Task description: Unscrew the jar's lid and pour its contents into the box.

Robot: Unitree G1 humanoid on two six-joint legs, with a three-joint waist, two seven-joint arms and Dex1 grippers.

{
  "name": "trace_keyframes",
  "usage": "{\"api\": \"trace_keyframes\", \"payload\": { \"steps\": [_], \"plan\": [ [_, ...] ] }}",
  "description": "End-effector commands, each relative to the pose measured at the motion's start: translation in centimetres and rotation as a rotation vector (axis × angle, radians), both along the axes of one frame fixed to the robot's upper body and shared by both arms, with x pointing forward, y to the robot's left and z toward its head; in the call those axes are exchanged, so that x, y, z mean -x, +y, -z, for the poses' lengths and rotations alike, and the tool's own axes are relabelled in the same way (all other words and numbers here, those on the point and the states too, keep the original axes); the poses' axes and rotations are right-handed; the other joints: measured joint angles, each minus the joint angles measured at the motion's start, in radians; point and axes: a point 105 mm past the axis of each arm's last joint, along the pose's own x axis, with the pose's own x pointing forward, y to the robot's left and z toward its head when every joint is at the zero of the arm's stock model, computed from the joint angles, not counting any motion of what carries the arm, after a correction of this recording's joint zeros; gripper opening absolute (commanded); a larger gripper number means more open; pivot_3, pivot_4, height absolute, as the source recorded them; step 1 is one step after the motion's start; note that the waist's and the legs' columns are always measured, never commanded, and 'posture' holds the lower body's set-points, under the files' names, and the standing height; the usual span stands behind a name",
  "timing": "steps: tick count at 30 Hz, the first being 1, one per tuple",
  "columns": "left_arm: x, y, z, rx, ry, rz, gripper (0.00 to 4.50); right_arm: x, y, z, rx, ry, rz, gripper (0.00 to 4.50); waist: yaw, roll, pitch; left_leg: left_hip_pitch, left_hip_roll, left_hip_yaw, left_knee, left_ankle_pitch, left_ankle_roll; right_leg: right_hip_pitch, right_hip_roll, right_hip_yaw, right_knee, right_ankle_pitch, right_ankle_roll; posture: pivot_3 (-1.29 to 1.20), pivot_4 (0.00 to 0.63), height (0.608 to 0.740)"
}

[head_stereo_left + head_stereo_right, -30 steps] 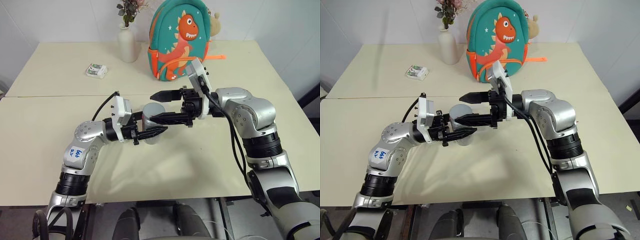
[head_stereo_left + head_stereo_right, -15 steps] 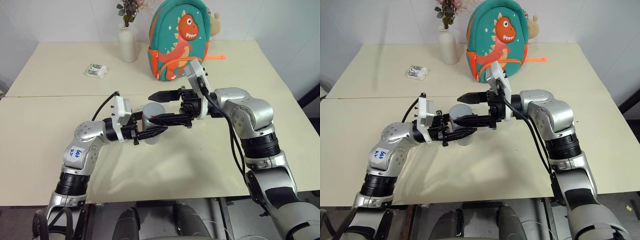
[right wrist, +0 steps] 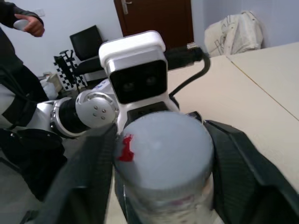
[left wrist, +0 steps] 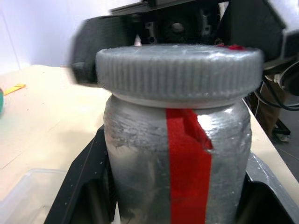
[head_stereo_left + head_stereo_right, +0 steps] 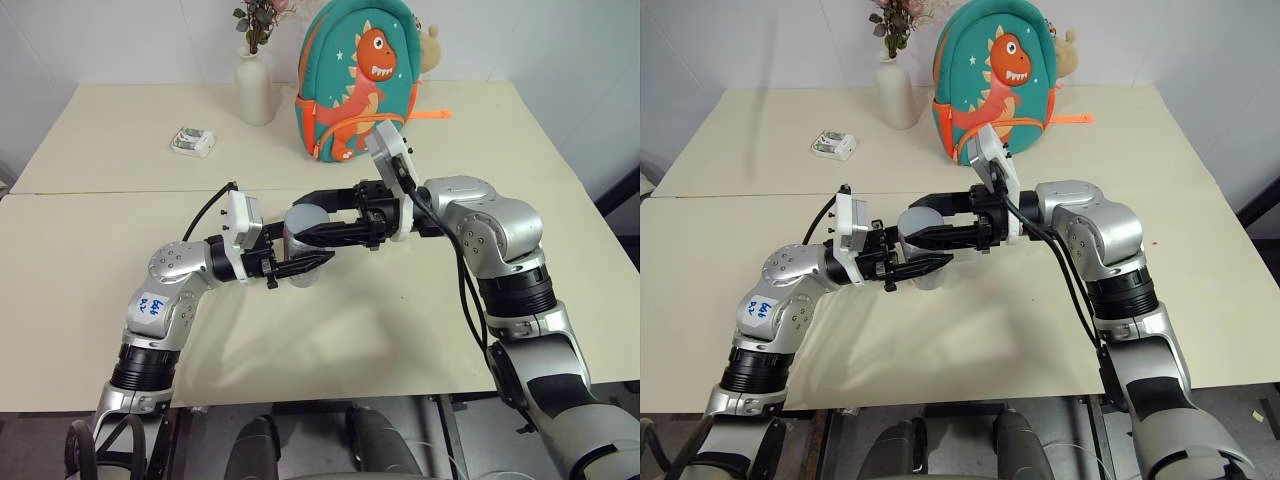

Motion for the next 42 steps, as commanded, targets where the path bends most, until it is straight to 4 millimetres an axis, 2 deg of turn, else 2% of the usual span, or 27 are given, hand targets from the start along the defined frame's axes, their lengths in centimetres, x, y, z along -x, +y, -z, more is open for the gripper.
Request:
{"api": "trace_keyframes", "payload": {
  "steps": [1, 6, 12, 15, 17, 19, 22, 25, 28, 30, 33, 35, 42],
  "plan": [
    [0.6, -0.2, -1.4, 0.022, -0.065, 0.018, 2.25, 0.4, 0.1, -0.9, -0.03, -0.032, -0.02, 2.52, 0.0, 0.0, 0.0, 0.0, 0.0, 0.0, 0.0, 0.0, 0.0, 0.0, 0.0, 0.0, 0.0, 0.0, 0.0, 0.0, 0.15, 0.74],
    [0.7, -0.2, -1.3, 0.024, -0.063, 0.016, 2.25, 1.1, 0.0, -2.3, -0.103, -0.002, -0.062, 2.52, 0.0, 0.0, 0.0, 0.0, 0.0, 0.0, 0.0, 0.0, 0.0, 0.0, 0.0, 0.0, 0.0, 0.0, 0.0, 0.0, 0.15, 0.74],
    [0.7, 0.0, -1.1, 0.022, -0.055, 0.006, 2.25, 2.6, -1.0, -6.3, -0.29, 0.086, -0.141, 2.52, 0.0, 0.0, 0.0, 0.0, 0.0, 0.0, 0.0, 0.0, 0.0, 0.0, 0.0, 0.0, 0.0, 0.0, 0.0, 0.0, 0.15, 0.74],
    [0.8, -0.1, -0.8, 0.018, -0.047, 0.009, 2.25, 2.3, -1.9, -7.1, -0.314, 0.097, -0.103, 2.52, 0.001, 0.0, 0.0, 0.0, 0.0, 0.0, 0.0, 0.0, 0.0, 0.0, 0.0, 0.0, 0.0, 0.0, 0.0, 0.0, 0.15, 0.74],
    [0.9, -0.1, -0.7, 0.022, -0.041, 0.01, 2.25, 1.2, -3.0, -6.8, -0.303, 0.098, -0.021, 2.52, 0.001, 0.0, 0.0, 0.0, 0.0, 0.0, 0.0, 0.0, 0.0, 0.0, 0.0, 0.0, 0.0, 0.0, 0.0, 0.0, 0.15, 0.74],
    [1.1, 0.0, -0.8, 0.031, -0.037, 0.005, 2.25, 0.0, -4.3, -5.9, -0.275, 0.09, 0.086, 2.52, 0.001, 0.0, 0.0, 0.0, 0.0, 0.0, 0.0, 0.0, 0.0, 0.0, 0.0, 0.0, -0.001, 0.0, 0.0, 0.0, 0.15, 0.74],
    [1.4, 0.6, -1.2, 0.046, -0.039, -0.014, 2.25, -1.7, -6.5, -3.5, -0.198, 0.067, 0.257, 2.52, 0.001, 0.0, 0.0, 0.0, 0.0, 0.0, -0.001, 0.0, 0.0, 0.0, 0.0, 0.0, -0.002, 0.0, 0.0, 0.0, 0.15, 0.74],
    [1.5, 1.3, -1.7, 0.063, -0.043, -0.041, 2.25, -2.8, -8.5, -2.2, -0.192, 0.083, 0.403, 2.52, 0.0, 0.0, 0.0, -0.002, 0.0, 0.0, -0.001, 0.0, 0.0, -0.001, 0.0, 0.0, -0.003, 0.0, 0.0, 0.0, 0.15, 0.74],
    [1.5, 2.0, -1.9, 0.073, -0.038, -0.072, 2.25, -2.7, -9.6, -1.7, -0.231, 0.128, 0.468, 2.52, -0.003, 0.0, 0.0, -0.002, 0.0, 0.002, -0.001, 0.0, 0.0, -0.002, 0.0, 0.002, -0.002, 0.0, 0.0, 0.0, 0.15, 0.74],
    [1.4, 2.5, -1.9, 0.085, -0.03, -0.094, 2.25, -2.4, -10.1, 0.7, -0.157, 0.086, 0.529, 2.52, -0.002, 0.0, 0.0, -0.001, 0.001, 0.002, -0.002, 0.0, 0.0, -0.002, 0.001, 0.002, -0.002, 0.0, 0.0, 0.0, 0.15, 0.74],
    [1.3, 2.8, -1.9, 0.099, -0.026, -0.11, 2.25, -3.6, -11.6, 5.5, 0.031, -0.065, 0.685, 2.52, 0.001, 0.0, 0.0, -0.001, 0.001, 0.002, -0.002, -0.001, 0.0, -0.001, 0.002, 0.002, -0.004, 0.0, 0.0, 0.0, 0.15, 0.74],
    [1.2, 2.9, -2.0, 0.103, -0.025, -0.113, 2.25, -4.1, -12.5, 7.6, 0.096, -0.143, 0.745, 2.52, 0.001, 0.0, 0.0, -0.001, 0.001, 0.003, -0.001, -0.001, 0.0, -0.001, 0.001, 0.003, -0.006, 0.001, 0.001, 0.0, 0.15, 0.74],
    [0.8, 2.9, -1.9, 0.104, -0.022, -0.115, 2.25, -5.1, -13.8, 11.3, 0.0, -0.084, 0.887, 2.52, -0.005, 0.0, 0.0, 0.002, 0.001, 0.006, 0.0, -0.001, 0.0, 0.001, 0.002, 0.008, -0.005, 0.002, 0.003, 0.0, 0.15, 0.74]
  ]
}}
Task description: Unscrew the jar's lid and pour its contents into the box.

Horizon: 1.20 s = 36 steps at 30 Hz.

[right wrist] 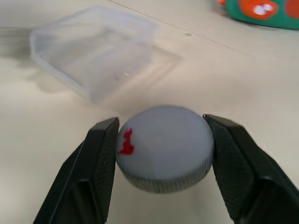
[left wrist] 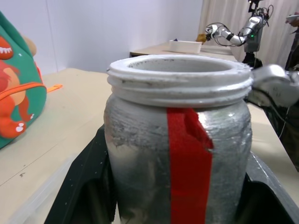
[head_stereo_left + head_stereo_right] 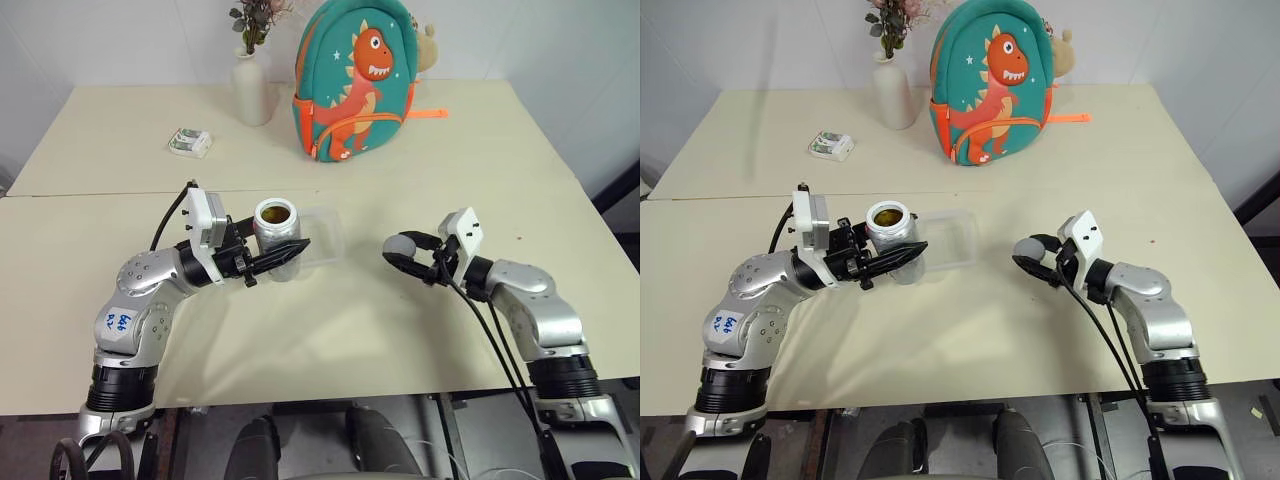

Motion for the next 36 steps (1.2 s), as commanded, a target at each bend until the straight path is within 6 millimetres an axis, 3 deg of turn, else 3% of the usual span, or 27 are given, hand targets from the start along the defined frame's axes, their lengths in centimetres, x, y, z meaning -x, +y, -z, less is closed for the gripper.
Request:
{"api": "trace_keyframes", "payload": {
  "steps": [1, 7, 11, 13, 18, 20, 24, 28, 31, 36],
  "plan": [
    [0.2, -0.1, -1.0, 0.019, -0.04, 0.017, 2.25, -0.6, -1.4, 0.6, -0.039, -0.033, 0.089, 2.52, 0.002, 0.0, 0.0, 0.0, 0.0, 0.0, 0.0, 0.0, 0.0, 0.0, 0.0, 0.0, 0.0, 0.0, 0.0, 0.0, 0.15, 0.74],
    [0.1, -0.2, -1.1, 0.018, -0.041, 0.022, 2.25, -1.4, -3.4, 2.9, -0.083, 0.04, 0.177, 2.52, 0.005, 0.0, 0.0, 0.001, 0.0, 0.001, 0.001, 0.0, 0.0, 0.001, 0.0, 0.001, 0.0, 0.0, 0.0, 0.0, 0.15, 0.74],
    [0.1, -0.3, -1.1, 0.015, -0.04, 0.023, 2.25, -1.3, -3.4, 3.1, -0.104, 0.068, 0.127, 3.78, 0.005, 0.0, 0.0, 0.002, 0.0, 0.001, 0.001, 0.0, 0.0, 0.002, 0.0, 0.001, 0.0, 0.0, 0.0, 0.0, 0.15, 0.74],
    [0.1, -0.3, -1.0, 0.006, -0.031, 0.036, 2.25, -1.2, -3.2, 1.9, -0.113, 0.047, 0.077, 4.48, 0.005, 0.0, 0.0, 0.002, 0.0, 0.001, 0.001, 0.0, 0.0, 0.002, 0.0, 0.001, 0.0, 0.0, 0.0, 0.0, 0.15, 0.74],
    [0.0, 0.2, -0.9, -0.022, -0.026, 0.019, 2.25, -0.7, -1.9, -3.1, -0.103, -0.061, -0.06, 4.48, 0.001, 0.0, 0.0, 0.002, 0.0, 0.001, 0.001, 0.0, 0.0, 0.002, 0.0, 0.002, 0.001, 0.0, 0.0, 0.0, 0.15, 0.74],
    [-0.4, 0.9, -1.0, -0.031, -0.027, -0.012, 2.25, 0.0, -1.0, -5.6, -0.094, -0.112, -0.147, 4.48, 0.0, 0.0, 0.0, 0.002, 0.0, 0.002, 0.001, 0.0, 0.0, 0.001, 0.0, 0.002, 0.003, 0.0, 0.0, 0.0, 0.15, 0.74],
    [-0.5, 1.4, -1.0, -0.043, -0.031, -0.019, 2.25, 1.4, 0.3, -8.1, -0.039, -0.17, -0.277, 4.48, 0.004, 0.0, 0.0, 0.002, 0.001, 0.002, 0.001, 0.0, 0.0, 0.001, 0.0, 0.002, 0.003, 0.0, 0.0, 0.0, 0.15, 0.74],
    [-0.6, 1.6, -1.3, -0.073, -0.046, -0.018, 2.25, 3.6, 1.7, -11.9, 0.068, -0.265, -0.46, 4.48, 0.007, 0.0, 0.0, 0.001, 0.0, 0.002, 0.001, -0.001, 0.0, 0.001, 0.0, 0.002, 0.0, 0.0, 0.0, 0.0, 0.15, 0.74],
    [-0.7, 1.9, -1.6, -0.089, -0.049, -0.029, 2.25, 4.6, 2.0, -13.6, 0.096, -0.281, -0.525, 4.48, 0.007, 0.0, 0.0, 0.001, 0.001, 0.002, 0.0, -0.001, 0.0, 0.001, 0.0, 0.002, 0.0, 0.0, 0.0, 0.0, 0.15, 0.74],
    [-0.8, 2.9, -1.5, -0.138, -0.028, -0.063, 2.25, 5.6, 1.7, -14.6, 0.146, -0.282, -0.565, 4.48, 0.005, 0.0, 0.0, 0.001, 0.001, 0.003, -0.001, -0.002, 0.0, 0.001, 0.0, 0.002, -0.002, 0.0, 0.0, 0.0, 0.15, 0.74]
  ]
}}
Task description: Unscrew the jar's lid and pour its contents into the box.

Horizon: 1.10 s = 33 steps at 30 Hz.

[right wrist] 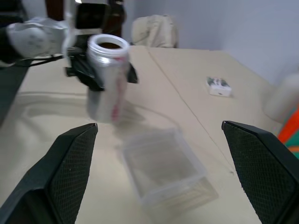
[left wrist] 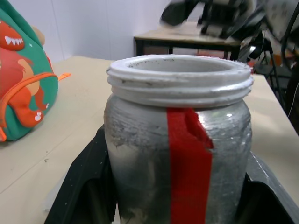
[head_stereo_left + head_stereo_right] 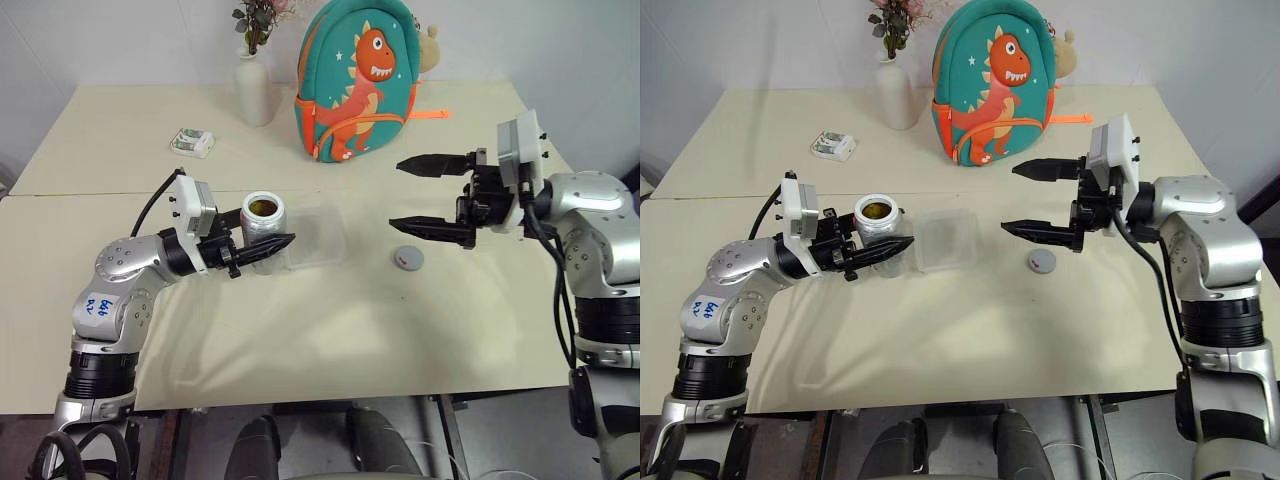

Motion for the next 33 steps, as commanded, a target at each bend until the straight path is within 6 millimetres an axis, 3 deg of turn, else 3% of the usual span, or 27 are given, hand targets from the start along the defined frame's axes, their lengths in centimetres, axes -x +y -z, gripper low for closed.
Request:
{"api": "trace_keyframes", "payload": {
  "steps": [1, 6, 11, 15, 18, 23, 28, 30, 33],
  "plan": [
    [-0.1, 1.0, -0.9, -0.024, -0.03, -0.04, 2.25, 0.8, -0.3, -1.6, 0.0, -0.048, -0.019, 4.48, -0.002, 0.0, 0.0, 0.0, 0.0, 0.0, 0.0, 0.0, 0.0, 0.0, 0.0, 0.0, 0.0, 0.0, 0.0, 0.0, 0.15, 0.74],
    [-1.3, 2.3, -1.3, -0.014, 0.003, -0.168, 2.25, 0.6, -0.7, -1.1, 0.004, -0.044, 0.009, 4.48, -0.002, 0.0, 0.0, 0.0, 0.001, 0.001, 0.0, -0.001, 0.0, 0.0, 0.0, 0.0, 0.0, 0.0, 0.0, 0.0, 0.15, 0.74],
    [-1.7, 2.2, -1.3, -0.033, -0.001, -0.203, 2.25, 0.4, -0.6, -0.8, -0.012, -0.044, 0.023, 4.48, 0.0, 0.0, 0.0, 0.0, 0.001, 0.001, 0.0, -0.001, 0.0, -0.001, 0.0, 0.0, 0.0, 0.0, 0.0, 0.0, 0.15, 0.74],
    [-4.2, 2.5, -0.8, -0.135, -0.034, -0.375, 2.25, 0.0, -0.4, -0.3, -0.034, -0.028, 0.04, 4.48, 0.001, 0.0, 0.0, 0.0, 0.001, 0.002, 0.001, -0.001, 0.0, 0.0, 0.0, 0.0, 0.0, 0.0, 0.0, 0.0, 0.15, 0.74],
    [-6.5, 2.6, -1.5, -0.377, -0.256, -0.519, 2.25, 0.0, -0.4, 0.1, -0.047, -0.011, 0.047, 4.48, 0.003, 0.0, 0.0, 0.0, 0.0, 0.002, 0.002, -0.001, 0.0, 0.0, 0.0, 0.001, 0.001, 0.0, 0.0, 0.0, 0.15, 0.74],
    [-9.7, 1.8, -4.1, -0.74, -0.809, -0.704, 2.25, 0.0, -0.1, 0.9, -0.072, 0.019, 0.064, 4.48, 0.005, 0.0, 0.0, 0.0, 0.0, 0.003, 0.002, -0.001, 0.001, -0.001, 0.0, 0.001, 0.0, 0.0, 0.001, 0.0, 0.15, 0.74],
    [-10.0, -1.0, -4.8, -0.943, -1.222, -0.603, 2.25, 0.0, 0.0, 1.4, -0.096, 0.034, 0.079, 4.48, 0.006, 0.0, 0.0, 0.0, 0.001, 0.007, 0.001, -0.002, 0.0, -0.003, 0.0, 0.004, 0.0, 0.0, 0.001, 0.0, 0.15, 0.74],
    [-9.7, -2.4, -4.4, -1.038, -1.41, -0.517, 2.25, 0.0, 0.0, 1.4, -0.113, 0.038, 0.091, 4.48, 0.006, 0.0, 0.0, 0.0, 0.001, 0.009, 0.001, -0.003, 0.0, -0.003, 0.0, 0.005, -0.001, 0.0, 0.001, 0.0, 0.15, 0.74],
    [-9.7, -3.1, -3.7, -1.119, -1.556, -0.443, 2.25, -0.1, 0.1, 1.4, -0.128, 0.044, 0.1, 4.48, 0.006, 0.0, 0.0, 0.0, 0.001, 0.01, 0.002, -0.003, 0.001, -0.003, 0.0, 0.006, 0.0, 0.0, 0.001, 0.0, 0.15, 0.74]
  ]
}}
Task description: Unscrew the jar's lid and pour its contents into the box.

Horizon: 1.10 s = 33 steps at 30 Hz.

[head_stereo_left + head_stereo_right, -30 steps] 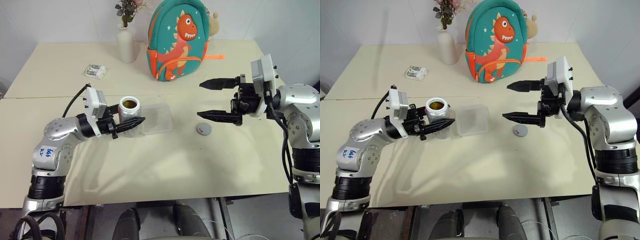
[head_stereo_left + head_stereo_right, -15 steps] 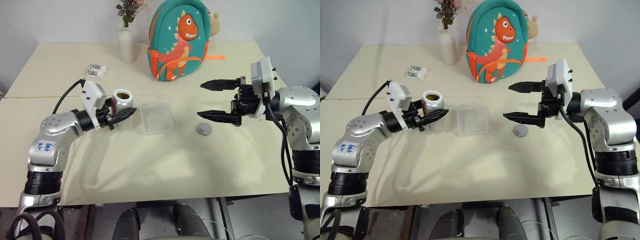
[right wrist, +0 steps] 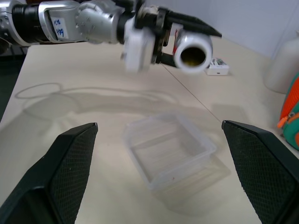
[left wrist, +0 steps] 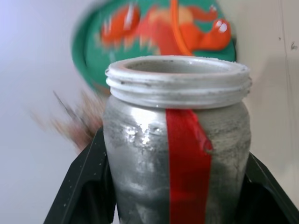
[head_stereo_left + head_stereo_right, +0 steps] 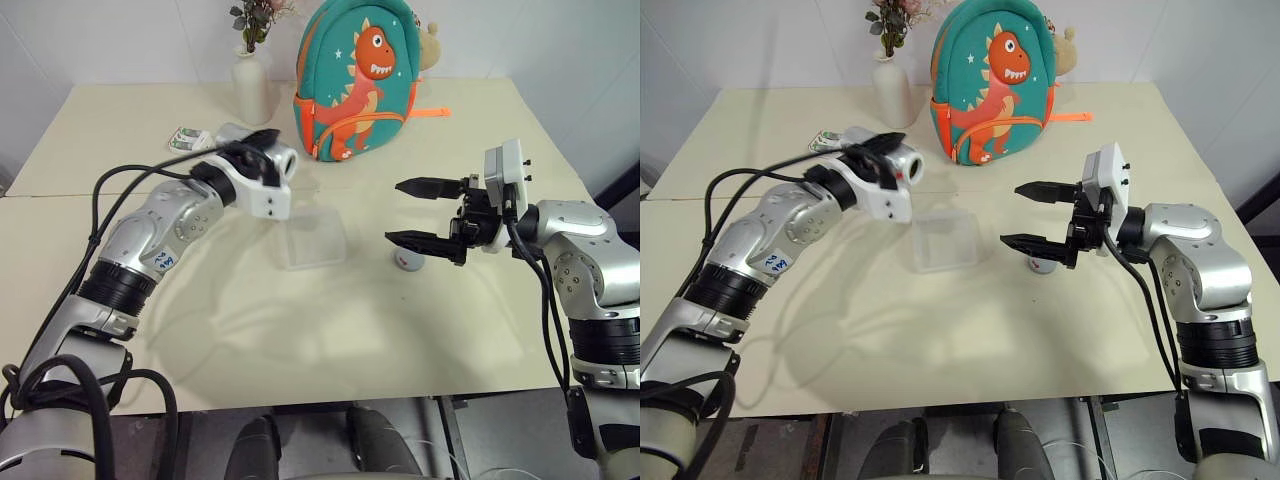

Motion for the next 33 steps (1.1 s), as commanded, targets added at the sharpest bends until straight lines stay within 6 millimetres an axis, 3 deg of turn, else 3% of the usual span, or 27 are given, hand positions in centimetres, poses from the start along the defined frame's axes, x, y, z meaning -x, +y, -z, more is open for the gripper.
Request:
{"api": "trace_keyframes", "payload": {
  "steps": [1, 6, 13, 17, 21, 27, 31, 33],
  "plan": [
    [0.3, -0.9, -0.5, -0.186, -0.168, 0.057, 2.25, 0.7, 0.1, -1.4, -0.052, -0.05, -0.002, 4.48, 0.0, 0.0, 0.0, 0.0, 0.0, 0.0, 0.0, 0.0, 0.0, 0.0, 0.0, 0.0, 0.0, 0.0, 0.0, 0.0, 0.15, 0.74],
    [-0.3, -1.6, -0.2, -0.34, -0.343, 0.074, 2.25, 0.6, 0.4, -1.5, -0.094, -0.04, 0.004, 4.48, 0.002, 0.0, 0.0, 0.0, 0.0, 0.0, 0.003, -0.001, 0.001, 0.0, 0.0, 0.0, 0.003, 0.0, 0.0, 0.0, 0.15, 0.74],
    [-0.4, -4.7, 0.6, -0.533, -0.422, 0.168, 2.25, 0.2, 0.9, -1.6, -0.154, -0.032, 0.01, 4.48, 0.021, 0.0, 0.0, 0.0, 0.0, 0.0, 0.007, -0.001, 0.003, 0.0, 0.0, 0.0, 0.007, 0.0, 0.0, 0.0, 0.15, 0.74],
    [-0.7, -4.1, 1.4, -0.554, -0.341, 0.144, 2.25, 0.1, 1.3, -1.5, -0.168, -0.031, 0.003, 4.48, 0.021, 0.0, 0.0, 0.0, 0.001, 0.001, 0.006, -0.001, 0.002, -0.001, 0.001, 0.0, 0.008, 0.0, 0.0, 0.0, 0.15, 0.74],
    [-0.3, -3.8, 0.9, -0.5, -0.305, 0.144, 2.25, 0.0, 1.5, -1.4, -0.179, -0.03, -0.001, 4.48, 0.023, 0.0, 0.0, 0.0, 0.001, 0.001, 0.007, -0.001, 0.002, -0.001, 0.001, 0.0, 0.008, 0.0, 0.0, 0.0, 0.15, 0.74],
    [-0.5, -0.7, -1.5, -0.219, -0.137, 0.037, 2.25, 0.1, 1.4, -1.2, -0.172, -0.019, -0.008, 4.48, 0.021, 0.0, 0.0, 0.0, 0.001, 0.001, 0.008, -0.001, 0.002, -0.001, 0.001, 0.0, 0.01, 0.0, 0.0, 0.0, 0.15, 0.74],
    [0.2, 1.8, -3.0, 0.191, 0.062, 0.006, 2.25, 0.2, 1.3, -1.1, -0.16, -0.013, -0.015, 4.48, 0.02, 0.0, 0.0, 0.001, 0.002, 0.001, 0.007, -0.001, 0.002, -0.001, 0.001, 0.0, 0.011, -0.001, -0.001, 0.0, 0.15, 0.74],
    [-0.2, 4.2, -3.1, 0.566, 0.248, -0.062, 2.25, 0.3, 1.3, -1.1, -0.147, -0.012, -0.024, 4.48, 0.022, 0.0, 0.0, 0.001, 0.002, 0.002, 0.008, -0.001, 0.002, -0.001, 0.001, 0.0, 0.012, -0.001, -0.001, 0.0, 0.15, 0.74]
  ]
}}
